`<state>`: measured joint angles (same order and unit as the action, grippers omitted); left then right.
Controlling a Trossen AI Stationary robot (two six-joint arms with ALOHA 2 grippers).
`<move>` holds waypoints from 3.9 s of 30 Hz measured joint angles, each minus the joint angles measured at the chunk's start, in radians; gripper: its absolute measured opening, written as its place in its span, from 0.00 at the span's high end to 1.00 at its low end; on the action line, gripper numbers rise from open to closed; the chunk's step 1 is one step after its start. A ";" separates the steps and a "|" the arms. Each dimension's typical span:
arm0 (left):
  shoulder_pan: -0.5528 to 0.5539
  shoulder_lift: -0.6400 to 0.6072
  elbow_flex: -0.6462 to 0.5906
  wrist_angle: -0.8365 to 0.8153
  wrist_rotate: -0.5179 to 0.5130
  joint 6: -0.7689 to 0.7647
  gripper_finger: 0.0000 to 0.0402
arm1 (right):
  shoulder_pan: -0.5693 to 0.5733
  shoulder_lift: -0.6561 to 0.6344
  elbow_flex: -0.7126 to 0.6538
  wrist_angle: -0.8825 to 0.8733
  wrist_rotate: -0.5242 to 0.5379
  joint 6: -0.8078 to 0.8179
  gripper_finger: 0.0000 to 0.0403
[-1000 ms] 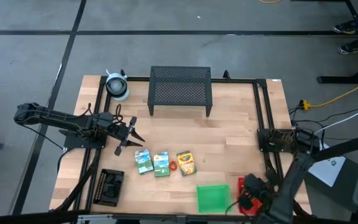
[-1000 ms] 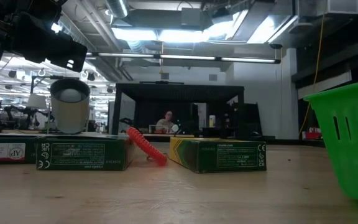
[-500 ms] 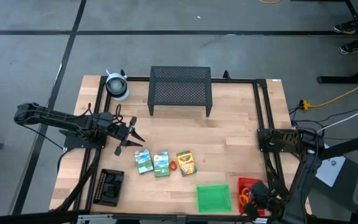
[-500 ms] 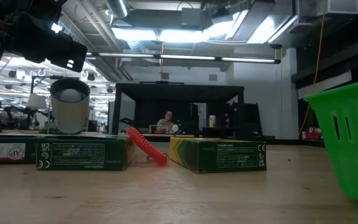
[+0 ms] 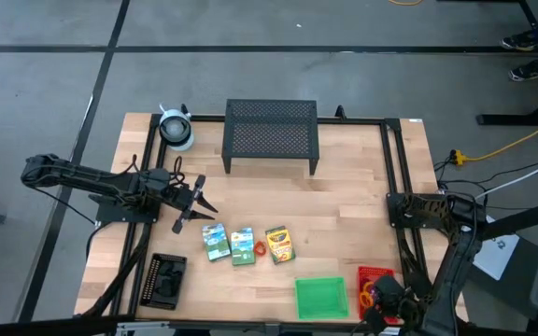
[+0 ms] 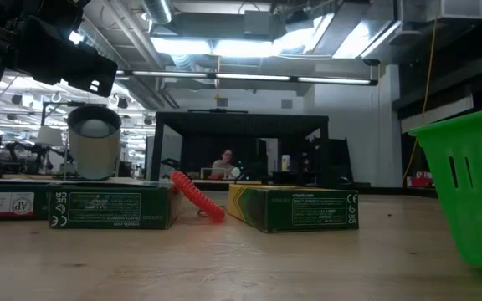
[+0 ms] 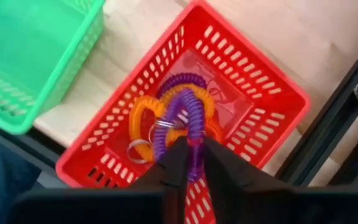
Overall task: Pick & Place Office Desk Supplies
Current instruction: Put the purple spring keychain into the red bin, then put the orange spring keychain into the red bin
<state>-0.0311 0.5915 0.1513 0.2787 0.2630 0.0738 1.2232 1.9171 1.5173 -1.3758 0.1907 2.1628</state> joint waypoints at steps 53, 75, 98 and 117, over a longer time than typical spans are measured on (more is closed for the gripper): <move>-0.002 0.000 0.000 -0.145 -0.137 -0.021 0.76 | -0.748 0.008 -0.007 0.867 0.285 -1.797 0.63; -0.286 -0.496 -0.056 -0.372 -0.439 0.024 0.76 | -0.750 0.008 -0.184 1.028 0.238 -1.741 0.63; -0.361 -0.579 -0.065 -0.473 -0.537 -0.018 0.76 | -0.769 0.196 -0.144 1.241 0.052 -1.765 0.63; -0.361 -0.569 -0.066 -0.481 -0.538 -0.034 0.76 | -0.805 0.203 -0.124 1.226 0.033 -1.778 0.63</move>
<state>-0.3923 0.0223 0.0849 -0.2022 -0.2752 0.0399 0.4187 2.1204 1.3930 -0.1494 0.2234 0.3851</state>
